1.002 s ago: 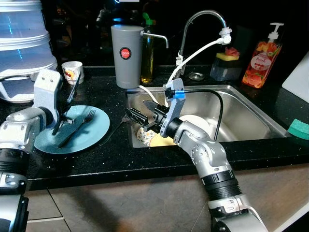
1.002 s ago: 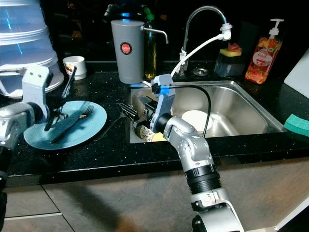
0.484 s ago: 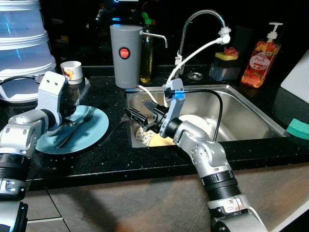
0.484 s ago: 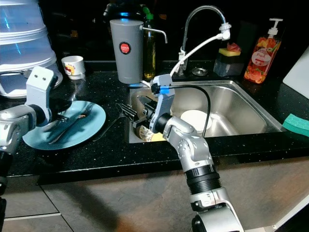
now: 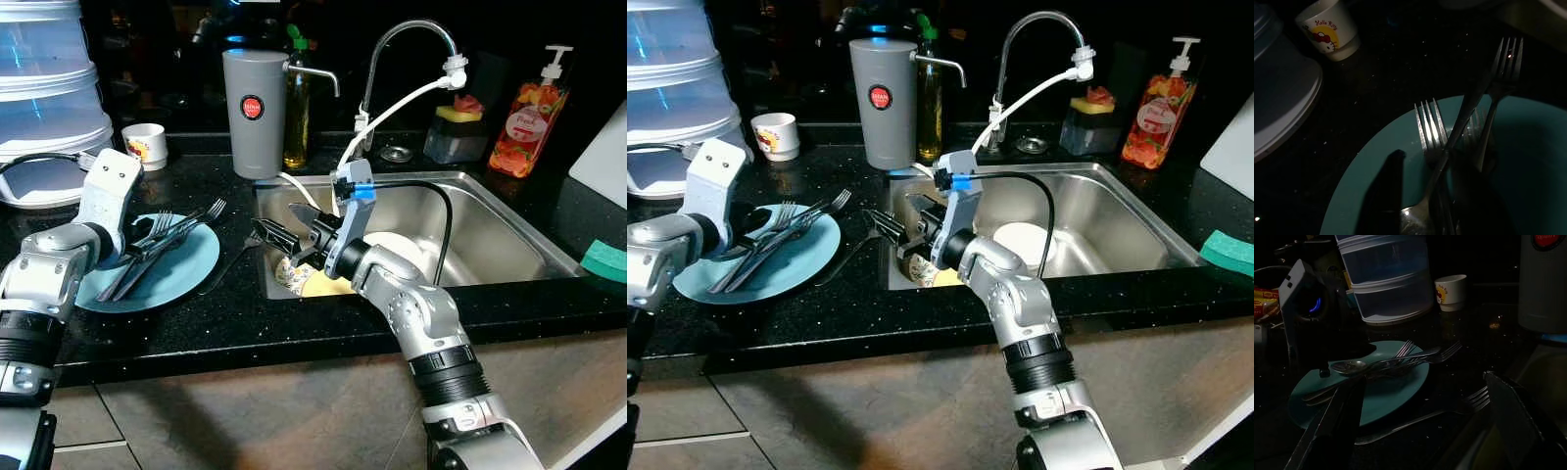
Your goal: Kitchen organization
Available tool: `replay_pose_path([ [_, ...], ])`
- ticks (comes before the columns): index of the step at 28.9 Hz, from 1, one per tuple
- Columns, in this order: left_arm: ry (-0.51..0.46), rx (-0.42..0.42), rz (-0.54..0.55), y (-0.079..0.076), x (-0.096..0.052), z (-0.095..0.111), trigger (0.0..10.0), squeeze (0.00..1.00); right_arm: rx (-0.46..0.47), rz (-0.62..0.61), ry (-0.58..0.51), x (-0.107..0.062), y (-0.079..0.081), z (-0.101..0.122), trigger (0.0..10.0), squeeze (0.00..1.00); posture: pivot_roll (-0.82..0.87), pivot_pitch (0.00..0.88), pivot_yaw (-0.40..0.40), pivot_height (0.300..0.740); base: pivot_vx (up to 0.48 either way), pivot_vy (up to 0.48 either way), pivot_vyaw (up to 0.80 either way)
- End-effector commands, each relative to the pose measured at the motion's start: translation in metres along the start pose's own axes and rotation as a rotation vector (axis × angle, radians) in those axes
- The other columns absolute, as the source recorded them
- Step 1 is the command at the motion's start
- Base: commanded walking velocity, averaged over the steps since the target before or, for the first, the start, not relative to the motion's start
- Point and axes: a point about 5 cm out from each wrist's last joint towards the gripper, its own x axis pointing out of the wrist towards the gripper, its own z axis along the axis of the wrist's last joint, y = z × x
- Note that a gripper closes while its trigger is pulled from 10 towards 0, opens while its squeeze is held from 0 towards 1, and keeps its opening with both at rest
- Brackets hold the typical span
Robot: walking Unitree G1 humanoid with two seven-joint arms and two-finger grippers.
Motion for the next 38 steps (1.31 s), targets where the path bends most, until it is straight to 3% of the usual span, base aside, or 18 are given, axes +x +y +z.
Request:
replay_pose_path([
  [1, 0.035, 0.038, 0.024, 0.006, -0.002, -0.007, 10.0, 0.60, 0.006, 0.000, -0.001, -0.001, -0.002, 0.002, 10.0, 0.00, 0.04, 0.037, -0.048, 0.740, 0.000, 0.000, 0.00],
  [2, 0.035, 0.039, 0.033, 0.007, -0.002, -0.008, 10.0, 1.00, 0.006, 0.000, -0.001, -0.001, -0.002, 0.003, 10.0, 0.00, 0.04, 0.038, -0.049, 0.740, 0.000, 0.000, 0.00],
  [6, 0.045, 0.040, 0.049, 0.012, 0.001, -0.012, 10.0, 1.00, 0.005, 0.001, -0.001, -0.002, -0.003, 0.003, 10.0, 0.00, 0.04, 0.040, -0.050, 0.740, 0.000, 0.000, 0.00],
  [7, 0.052, 0.052, 0.047, 0.012, 0.001, -0.014, 10.0, 0.00, 0.005, 0.001, 0.000, -0.002, -0.003, 0.003, 10.0, 0.00, 0.04, 0.040, -0.050, 0.740, 0.000, 0.000, 0.00],
  [13, 0.080, 0.021, 0.037, 0.016, 0.005, -0.022, 10.0, 0.00, 0.006, 0.005, 0.004, -0.001, -0.001, 0.002, 10.0, 0.00, 0.04, 0.041, -0.050, 0.740, 0.000, 0.000, 0.00],
  [18, 0.117, -0.062, -0.001, 0.014, 0.009, -0.035, 10.0, 0.00, 0.006, 0.008, 0.006, -0.001, -0.001, 0.002, 10.0, 0.00, 0.04, 0.042, -0.050, 0.740, 0.000, 0.000, 0.00],
  [19, 0.122, -0.065, -0.008, 0.014, 0.009, -0.037, 9.6, 0.00, 0.005, 0.008, 0.007, -0.001, -0.001, 0.002, 10.0, 0.00, 0.04, 0.042, -0.050, 0.740, 0.000, 0.000, 0.00],
  [20, 0.125, -0.075, -0.015, 0.013, 0.010, -0.038, 4.7, 0.00, 0.005, 0.008, 0.006, -0.001, -0.001, 0.002, 10.0, 0.00, 0.04, 0.042, -0.050, 0.740, 0.000, 0.000, 0.00],
  [21, 0.125, -0.075, -0.015, 0.013, 0.010, -0.038, 4.7, 0.00, 0.005, 0.008, 0.006, -0.001, -0.001, 0.002, 10.0, 0.00, 0.04, 0.042, -0.050, 0.740, 0.000, 0.000, 0.00],
  [22, 0.128, -0.085, -0.027, 0.013, 0.011, -0.039, 0.0, 0.00, 0.003, 0.007, 0.006, -0.001, -0.001, 0.002, 10.0, 0.00, 0.03, 0.041, -0.049, 0.740, 0.000, 0.000, 0.00],
  [38, 0.117, -0.069, -0.022, 0.022, 0.009, -0.034, 0.0, 0.00, 0.006, 0.009, 0.002, -0.001, 0.000, 0.002, 10.0, 0.00, 0.04, 0.028, -0.048, 0.740, 0.000, 0.000, 0.00],
])
